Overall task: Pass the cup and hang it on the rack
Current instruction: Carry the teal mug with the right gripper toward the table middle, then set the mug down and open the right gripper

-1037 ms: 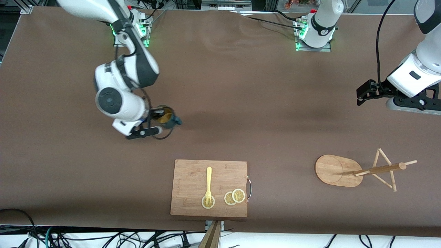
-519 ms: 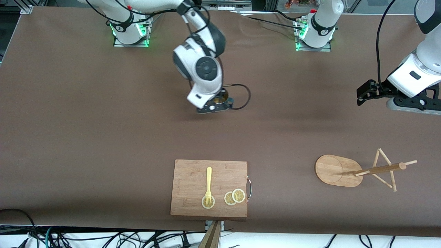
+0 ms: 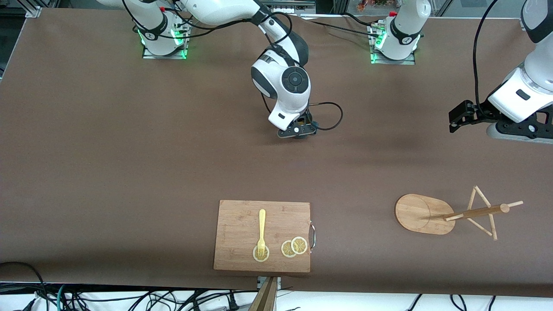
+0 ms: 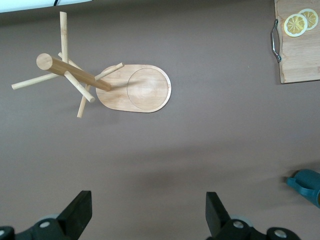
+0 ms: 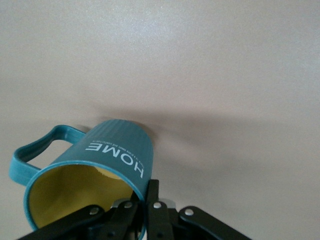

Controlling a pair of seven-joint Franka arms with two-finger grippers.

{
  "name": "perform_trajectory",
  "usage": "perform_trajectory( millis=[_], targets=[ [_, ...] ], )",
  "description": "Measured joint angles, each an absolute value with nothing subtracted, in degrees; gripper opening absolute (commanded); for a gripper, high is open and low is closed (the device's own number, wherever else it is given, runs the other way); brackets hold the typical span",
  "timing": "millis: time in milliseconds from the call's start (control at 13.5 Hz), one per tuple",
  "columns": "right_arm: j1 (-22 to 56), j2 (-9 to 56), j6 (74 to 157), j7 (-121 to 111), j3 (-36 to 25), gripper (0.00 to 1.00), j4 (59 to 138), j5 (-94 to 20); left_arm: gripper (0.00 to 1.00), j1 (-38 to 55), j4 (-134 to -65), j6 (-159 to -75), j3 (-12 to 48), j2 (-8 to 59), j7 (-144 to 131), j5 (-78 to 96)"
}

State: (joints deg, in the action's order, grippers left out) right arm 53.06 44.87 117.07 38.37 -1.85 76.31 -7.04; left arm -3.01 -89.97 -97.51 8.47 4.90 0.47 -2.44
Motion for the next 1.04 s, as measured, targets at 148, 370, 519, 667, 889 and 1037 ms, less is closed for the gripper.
perform_trajectory(
  millis=[148,370,519,667,889,1037],
  targets=[
    [53.32,45.02,117.13,38.37,-1.87,0.03,76.30,-7.04,1.00,-2.95,-89.97,-97.51,8.58,4.90,0.47,-2.44],
    [53.89,45.86,117.78,38.38,-1.92,0.07,76.30,-7.02,1.00,-2.81,-89.97,-97.51,8.93,4.90,0.47,-2.44],
    [54.01,46.00,117.83,38.38,-2.08,0.20,76.27,-7.02,1.00,-2.92,-89.97,-97.50,8.85,4.90,0.47,-2.44],
    [54.01,46.00,117.81,38.82,-2.14,0.34,75.86,-7.02,1.00,-2.95,-89.97,-97.44,8.80,4.96,0.47,-2.44],
    [54.02,45.70,117.17,40.40,-2.29,0.41,74.75,-7.02,1.00,-2.95,-89.98,-97.10,8.82,5.12,0.47,-2.44],
    [54.01,44.57,113.79,40.56,-2.89,0.44,73.53,-7.02,1.00,-2.74,-89.97,-97.04,8.95,5.13,0.47,-2.44]
  ],
)
